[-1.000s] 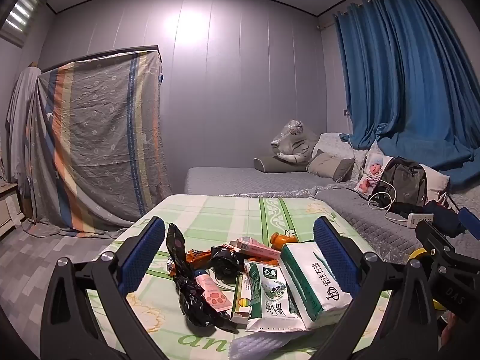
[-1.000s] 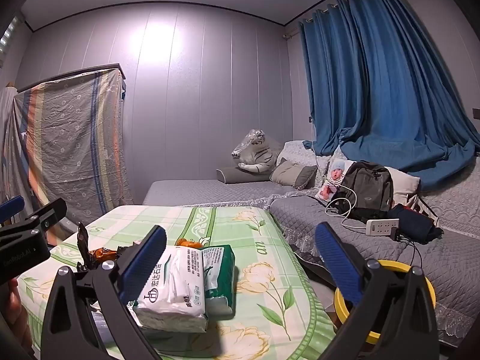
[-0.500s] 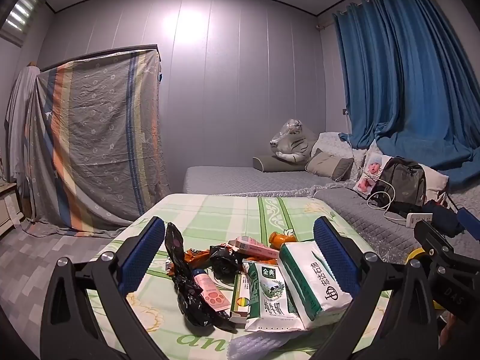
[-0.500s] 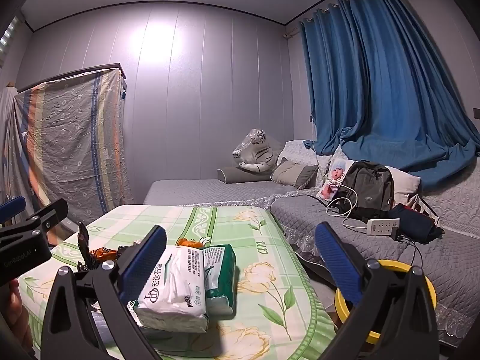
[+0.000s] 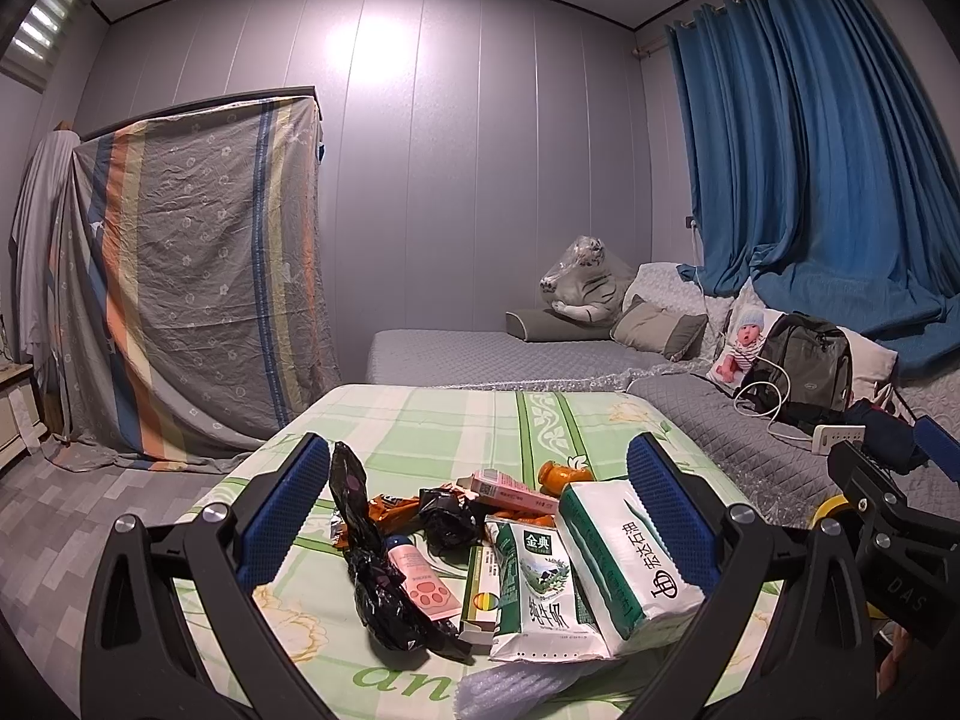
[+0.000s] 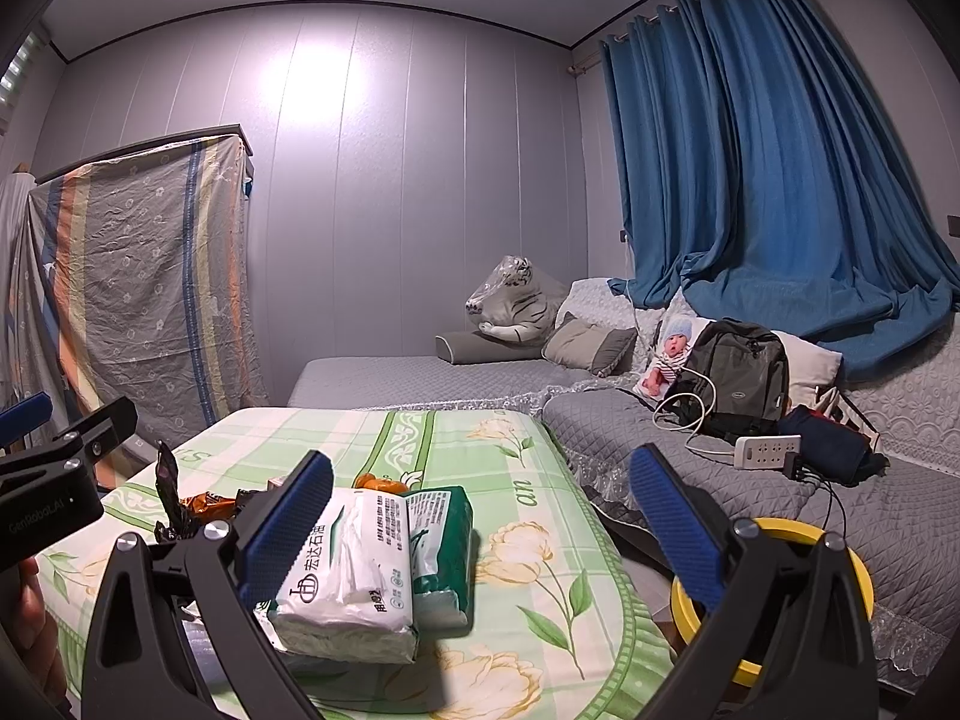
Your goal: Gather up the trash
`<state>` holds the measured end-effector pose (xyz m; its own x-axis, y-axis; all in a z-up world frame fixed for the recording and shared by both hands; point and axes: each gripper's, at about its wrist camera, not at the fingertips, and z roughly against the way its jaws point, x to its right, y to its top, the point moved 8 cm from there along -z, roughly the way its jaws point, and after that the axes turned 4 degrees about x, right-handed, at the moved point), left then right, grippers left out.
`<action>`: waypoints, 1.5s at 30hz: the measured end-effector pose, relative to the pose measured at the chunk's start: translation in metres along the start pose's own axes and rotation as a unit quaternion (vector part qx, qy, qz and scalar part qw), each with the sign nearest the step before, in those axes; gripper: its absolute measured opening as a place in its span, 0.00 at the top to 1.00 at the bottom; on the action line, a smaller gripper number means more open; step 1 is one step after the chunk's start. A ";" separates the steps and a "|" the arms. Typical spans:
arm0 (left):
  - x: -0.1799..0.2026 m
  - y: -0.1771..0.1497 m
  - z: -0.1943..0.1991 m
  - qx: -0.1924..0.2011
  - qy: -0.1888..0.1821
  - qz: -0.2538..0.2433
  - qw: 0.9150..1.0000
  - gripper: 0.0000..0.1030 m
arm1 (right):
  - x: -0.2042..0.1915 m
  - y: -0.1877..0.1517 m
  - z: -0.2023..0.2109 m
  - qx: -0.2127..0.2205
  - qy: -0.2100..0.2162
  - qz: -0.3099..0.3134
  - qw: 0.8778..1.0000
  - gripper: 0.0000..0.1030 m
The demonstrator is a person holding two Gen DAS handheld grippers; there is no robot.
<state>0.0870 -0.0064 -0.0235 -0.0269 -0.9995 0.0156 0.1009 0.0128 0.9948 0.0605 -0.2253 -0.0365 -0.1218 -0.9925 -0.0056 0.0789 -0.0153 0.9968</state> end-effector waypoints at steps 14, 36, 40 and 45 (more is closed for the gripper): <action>-0.006 -0.003 -0.001 -0.002 0.005 -0.004 1.000 0.08 | 0.000 -0.001 -0.005 -0.006 -0.003 0.005 1.000 0.07; -0.108 -0.049 -0.032 -0.073 0.006 0.008 0.997 0.08 | -0.088 -0.096 -0.115 -0.455 0.215 -0.001 0.864 0.07; -0.105 -0.060 -0.037 -0.098 -0.025 0.018 0.995 0.08 | -0.098 -0.112 -0.128 -0.507 0.201 0.010 0.838 0.07; -0.098 -0.069 -0.041 -0.113 -0.034 -0.005 0.993 0.08 | -0.099 -0.140 -0.146 -0.536 0.180 0.023 0.824 0.07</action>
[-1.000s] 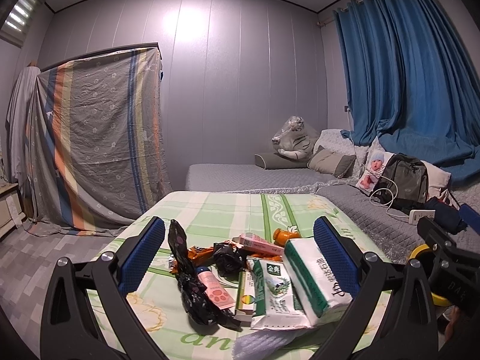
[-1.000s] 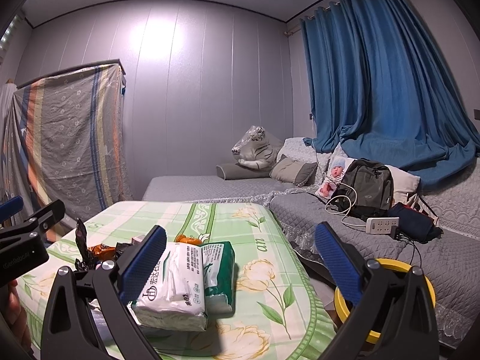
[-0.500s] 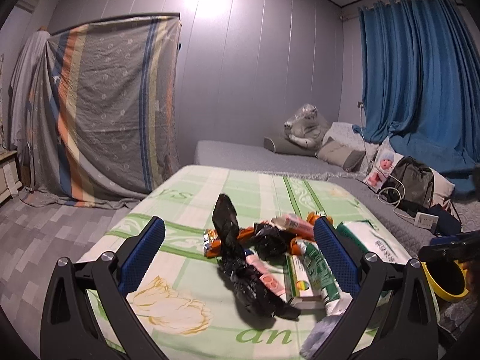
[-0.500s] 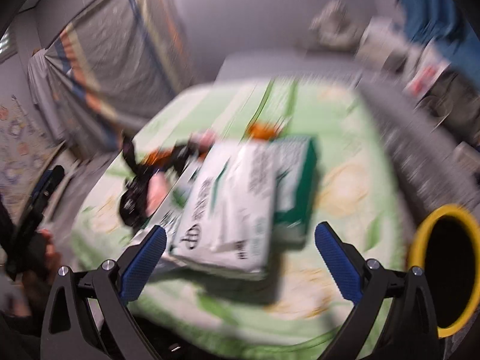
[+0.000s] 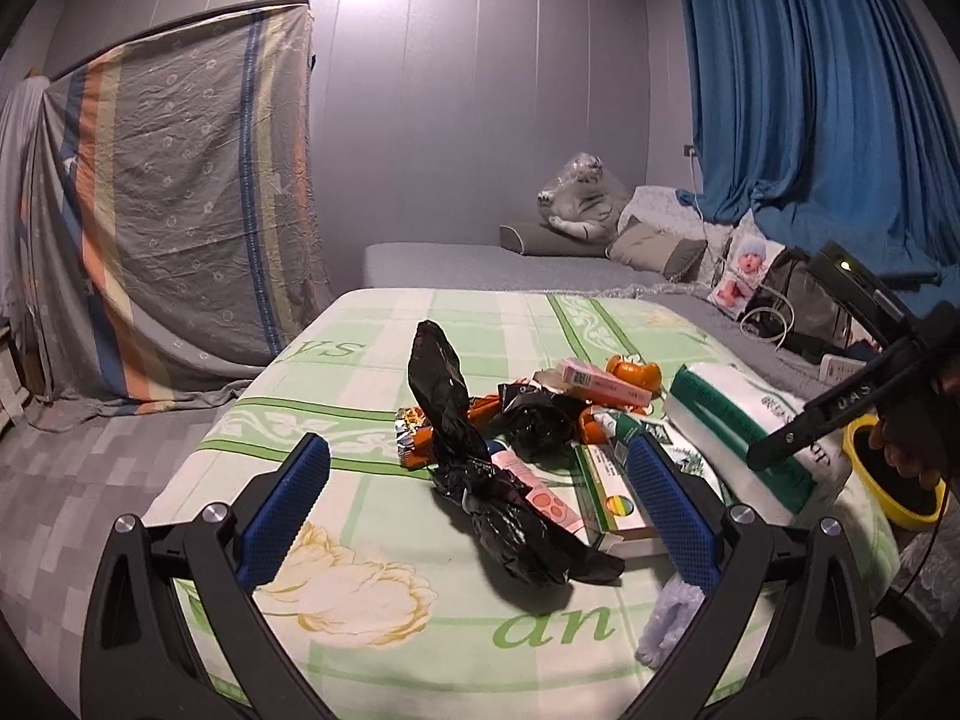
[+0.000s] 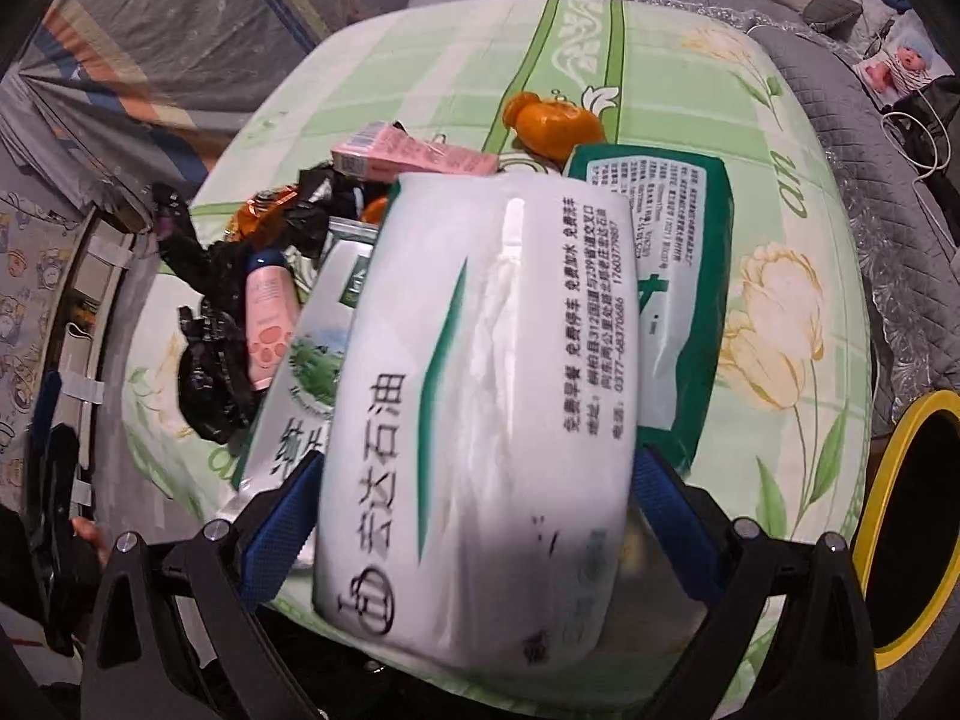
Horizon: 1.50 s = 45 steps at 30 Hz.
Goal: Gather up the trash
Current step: 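Grasp the white tissue pack with the right tool while the left tool approaches the milk carton, then lift the tissue pack with the right tool while the left tool grasps the green-white milk carton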
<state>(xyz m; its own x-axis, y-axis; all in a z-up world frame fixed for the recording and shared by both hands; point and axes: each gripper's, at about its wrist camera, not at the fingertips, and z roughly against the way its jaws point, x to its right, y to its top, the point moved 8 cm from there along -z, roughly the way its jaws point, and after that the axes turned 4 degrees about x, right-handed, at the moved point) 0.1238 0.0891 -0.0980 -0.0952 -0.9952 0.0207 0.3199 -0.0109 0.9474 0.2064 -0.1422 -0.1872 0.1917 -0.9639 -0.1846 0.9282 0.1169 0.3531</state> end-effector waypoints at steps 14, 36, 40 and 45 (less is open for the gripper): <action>0.021 -0.015 -0.014 -0.067 -0.050 -0.036 0.996 0.08 | 0.004 -0.010 -0.012 -0.004 0.039 0.016 0.999 0.18; 0.147 -0.028 -0.097 -0.272 -0.157 -0.062 0.947 0.08 | 0.066 -0.059 0.089 0.151 0.219 -0.087 0.960 0.19; 0.144 -0.036 -0.113 -0.296 -0.125 -0.060 0.945 0.08 | 0.076 -0.061 0.093 0.158 0.232 -0.096 0.955 0.19; 0.139 -0.045 -0.133 -0.323 -0.115 -0.048 0.938 0.08 | 0.085 -0.061 0.094 0.166 0.243 -0.106 0.950 0.19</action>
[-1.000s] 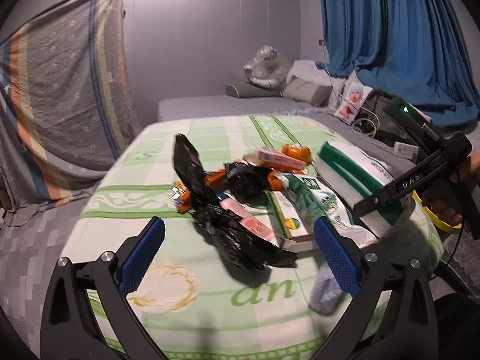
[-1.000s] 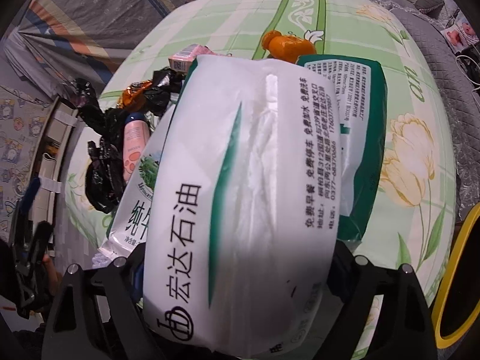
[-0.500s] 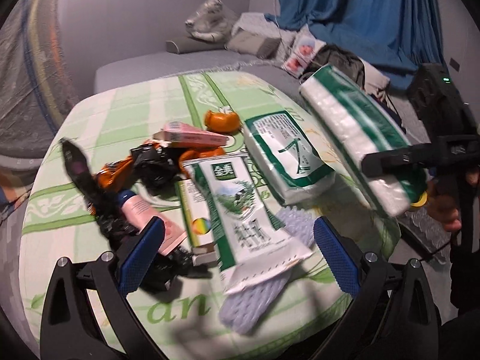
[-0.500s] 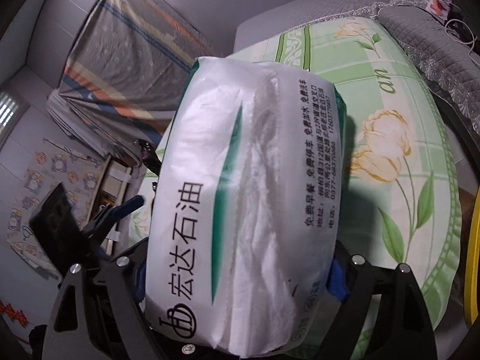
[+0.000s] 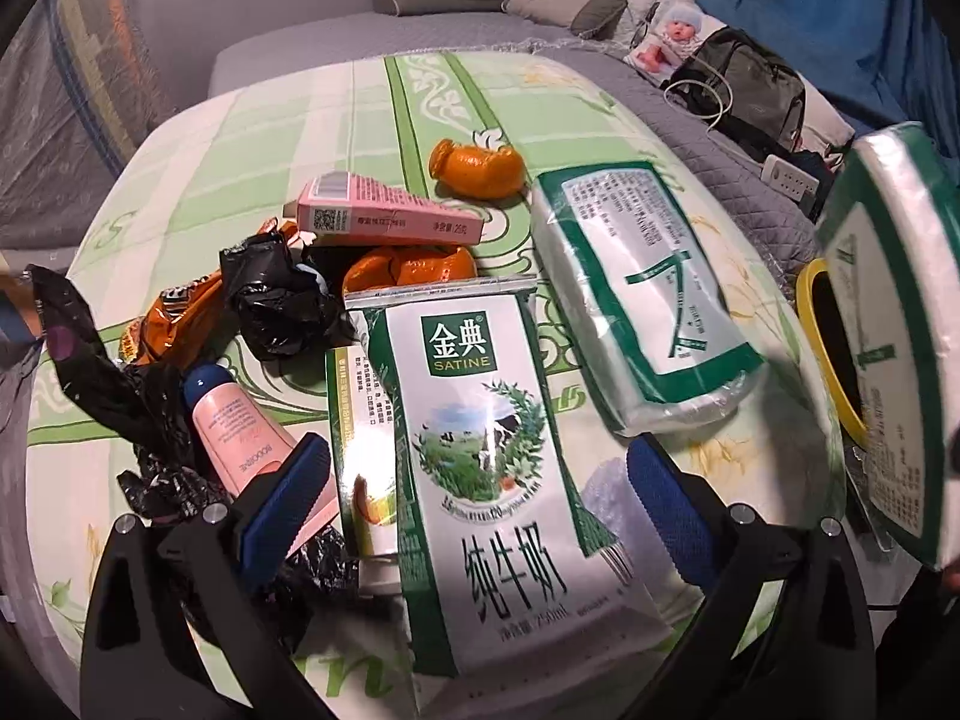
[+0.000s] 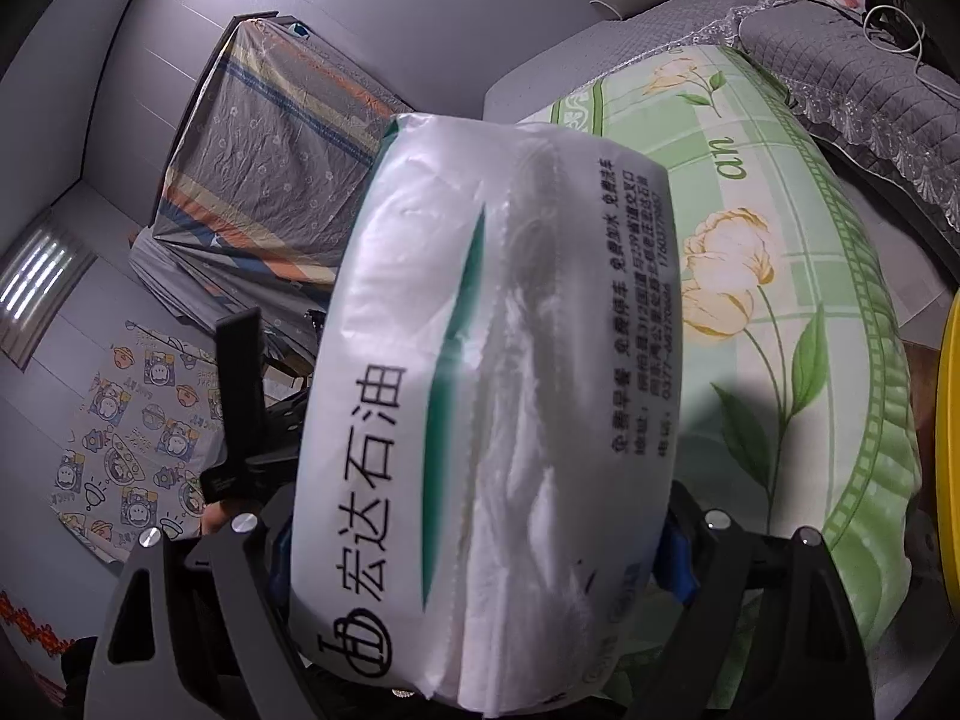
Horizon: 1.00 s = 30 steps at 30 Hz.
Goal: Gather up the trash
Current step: 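Lift the tissue pack with the right tool while the left tool grasps the green-white milk carton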
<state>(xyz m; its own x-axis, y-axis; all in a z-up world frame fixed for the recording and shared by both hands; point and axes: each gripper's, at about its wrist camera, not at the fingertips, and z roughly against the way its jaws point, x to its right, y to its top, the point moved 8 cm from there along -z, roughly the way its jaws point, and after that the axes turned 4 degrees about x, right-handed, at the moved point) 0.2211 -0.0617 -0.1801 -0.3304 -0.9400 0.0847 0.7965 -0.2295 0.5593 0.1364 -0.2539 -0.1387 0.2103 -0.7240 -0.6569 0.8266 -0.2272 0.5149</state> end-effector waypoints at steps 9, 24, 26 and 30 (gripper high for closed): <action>-0.014 -0.003 -0.017 -0.018 -0.012 0.025 0.999 0.40 | 0.004 -0.003 0.006 0.007 0.003 -0.012 1.000 0.19; -0.021 0.012 0.070 0.117 -0.079 0.022 0.990 0.47 | 0.000 -0.003 0.005 0.010 -0.003 -0.014 1.000 0.19; -0.021 0.018 0.088 0.150 -0.080 0.020 0.985 0.47 | 0.000 -0.002 0.006 0.013 -0.001 -0.014 1.000 0.19; -0.014 0.026 0.109 0.189 -0.064 0.007 0.980 0.47 | 0.003 -0.001 0.008 0.020 -0.004 -0.020 1.000 0.19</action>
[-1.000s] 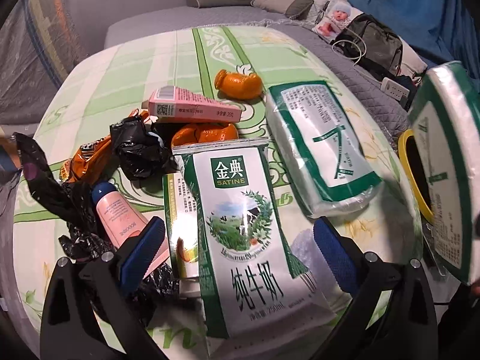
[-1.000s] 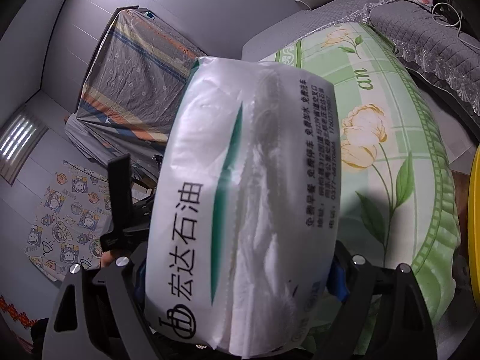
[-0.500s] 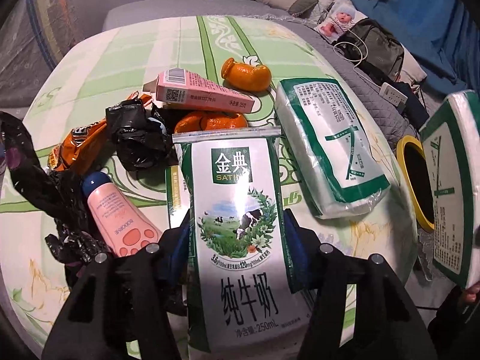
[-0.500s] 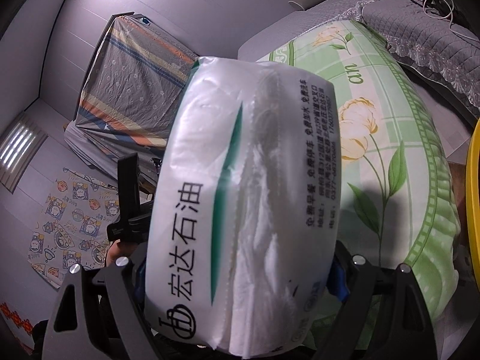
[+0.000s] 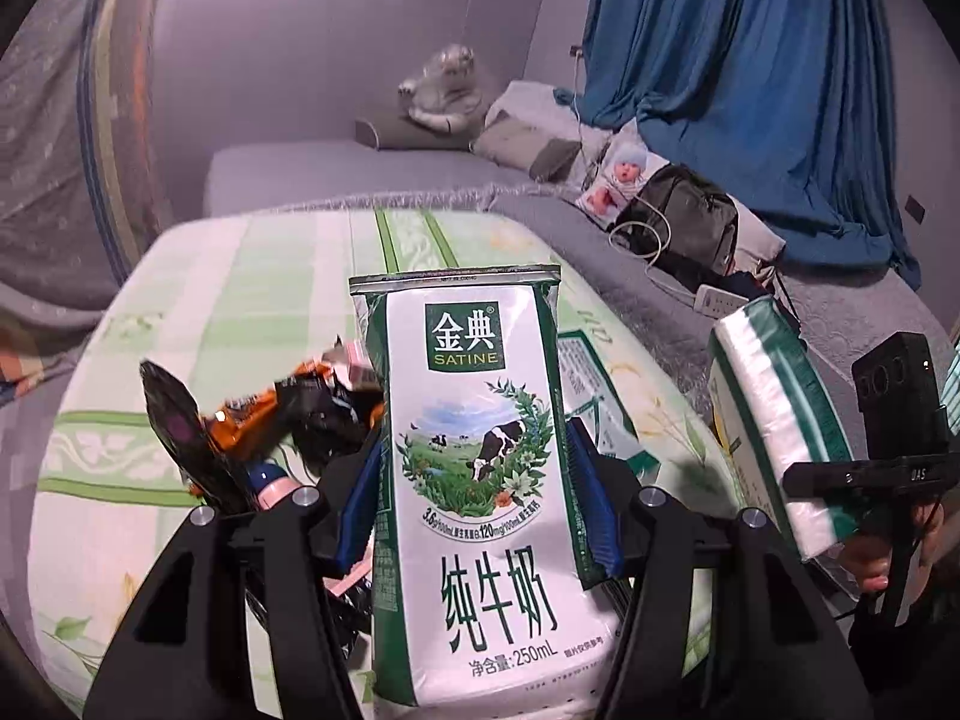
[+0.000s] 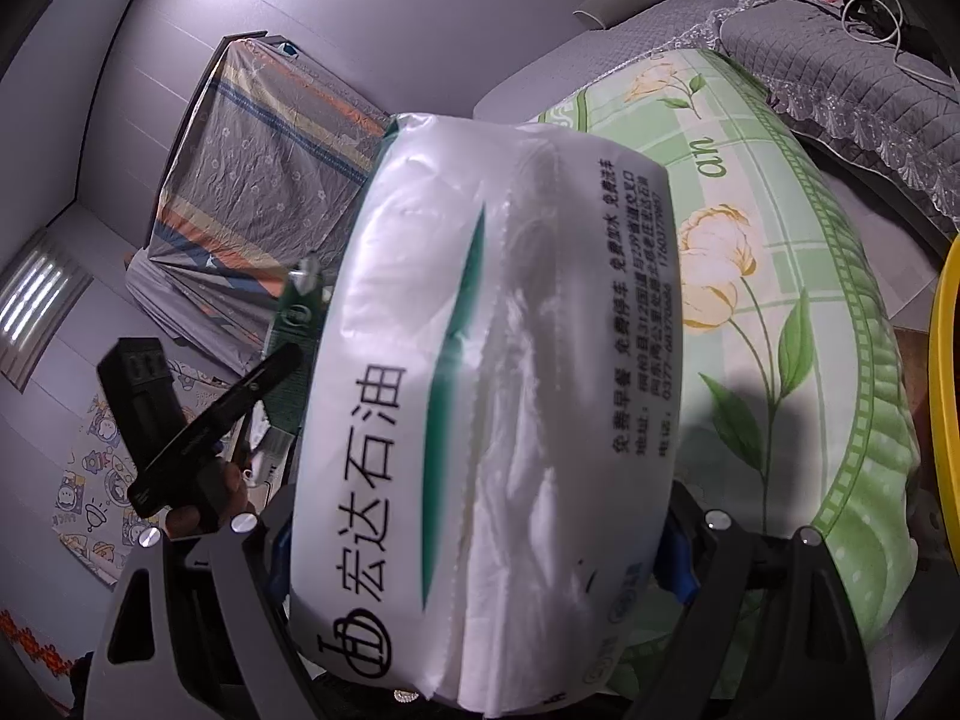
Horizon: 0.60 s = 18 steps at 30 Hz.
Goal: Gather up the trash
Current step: 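Lift the tissue pack with the right tool while the left tool grasps the green-white milk carton, then carry both items to the yellow bin and release them inside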
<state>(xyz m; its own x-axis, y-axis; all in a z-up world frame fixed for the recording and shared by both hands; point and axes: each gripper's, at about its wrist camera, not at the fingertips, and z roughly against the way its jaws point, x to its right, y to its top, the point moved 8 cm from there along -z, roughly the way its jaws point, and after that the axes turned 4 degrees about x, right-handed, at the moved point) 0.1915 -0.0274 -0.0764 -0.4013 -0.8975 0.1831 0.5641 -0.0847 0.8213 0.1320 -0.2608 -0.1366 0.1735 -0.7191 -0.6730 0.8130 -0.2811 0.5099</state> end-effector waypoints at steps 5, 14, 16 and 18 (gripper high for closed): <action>0.026 0.012 -0.002 0.012 -0.019 -0.013 1.000 0.47 | 0.013 0.001 0.010 0.013 -0.012 -0.012 1.000 0.19; 0.113 0.028 -0.029 0.013 -0.094 -0.070 0.993 0.47 | 0.066 0.011 0.068 0.085 -0.073 -0.052 0.992 0.19; 0.138 0.032 -0.040 0.011 -0.117 -0.084 0.990 0.47 | 0.084 0.016 0.091 0.113 -0.102 -0.064 0.986 0.19; 0.165 0.038 -0.054 0.004 -0.143 -0.097 0.985 0.47 | 0.099 0.020 0.110 0.134 -0.127 -0.075 0.980 0.19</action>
<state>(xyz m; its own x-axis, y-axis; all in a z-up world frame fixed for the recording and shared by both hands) 0.1852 -0.2023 -0.0444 -0.6876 -0.7068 0.1662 0.4519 -0.2374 0.8599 0.1042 -0.4075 -0.1339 -0.1081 -0.7830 -0.6126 0.6382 -0.5271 0.5611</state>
